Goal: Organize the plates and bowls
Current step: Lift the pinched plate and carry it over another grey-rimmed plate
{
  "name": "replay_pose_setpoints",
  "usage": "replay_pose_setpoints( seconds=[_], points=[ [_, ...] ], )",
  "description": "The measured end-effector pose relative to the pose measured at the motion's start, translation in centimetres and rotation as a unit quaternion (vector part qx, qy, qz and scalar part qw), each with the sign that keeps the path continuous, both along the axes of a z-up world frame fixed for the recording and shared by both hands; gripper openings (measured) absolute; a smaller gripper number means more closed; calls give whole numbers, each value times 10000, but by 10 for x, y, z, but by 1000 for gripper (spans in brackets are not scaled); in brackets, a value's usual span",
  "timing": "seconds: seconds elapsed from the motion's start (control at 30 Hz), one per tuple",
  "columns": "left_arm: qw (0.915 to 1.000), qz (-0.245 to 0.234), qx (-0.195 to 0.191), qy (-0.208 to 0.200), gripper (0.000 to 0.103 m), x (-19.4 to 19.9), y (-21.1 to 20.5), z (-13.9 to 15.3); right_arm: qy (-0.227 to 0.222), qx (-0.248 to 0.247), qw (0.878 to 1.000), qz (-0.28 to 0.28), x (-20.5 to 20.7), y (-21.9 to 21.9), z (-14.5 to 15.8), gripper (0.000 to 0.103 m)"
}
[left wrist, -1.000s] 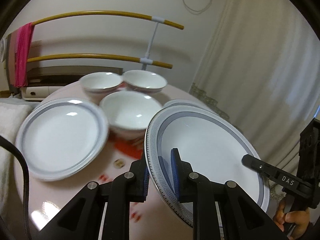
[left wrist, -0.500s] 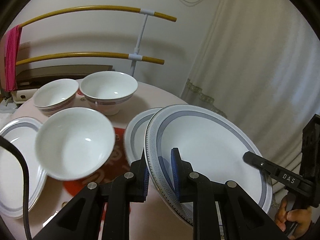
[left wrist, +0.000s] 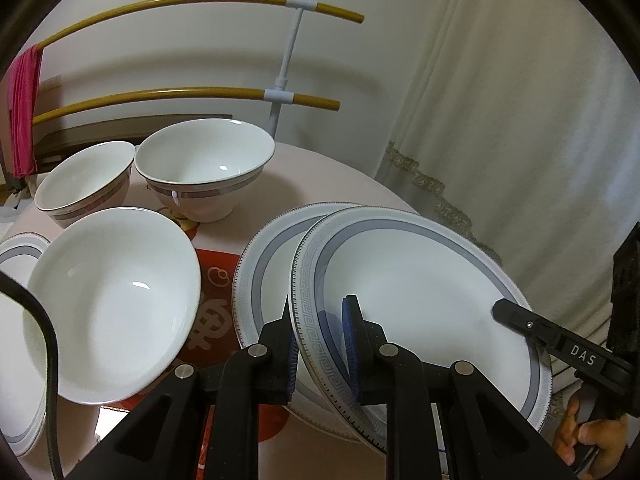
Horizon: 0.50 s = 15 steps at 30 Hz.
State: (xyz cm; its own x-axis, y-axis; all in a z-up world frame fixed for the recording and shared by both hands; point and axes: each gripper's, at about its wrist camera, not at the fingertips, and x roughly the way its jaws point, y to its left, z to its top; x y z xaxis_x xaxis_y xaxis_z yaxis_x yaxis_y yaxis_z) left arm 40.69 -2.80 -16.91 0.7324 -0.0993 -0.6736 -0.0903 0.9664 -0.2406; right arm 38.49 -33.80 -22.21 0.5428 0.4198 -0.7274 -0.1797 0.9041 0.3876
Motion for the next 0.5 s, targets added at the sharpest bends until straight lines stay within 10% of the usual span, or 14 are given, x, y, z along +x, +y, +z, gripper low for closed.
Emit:
replay_pose_setpoints(
  seconds=[0.5],
  points=[
    [9997,174,-33,148,17,8,3,-4,102,-255,9995,-171,9,17,-2,19]
  ],
)
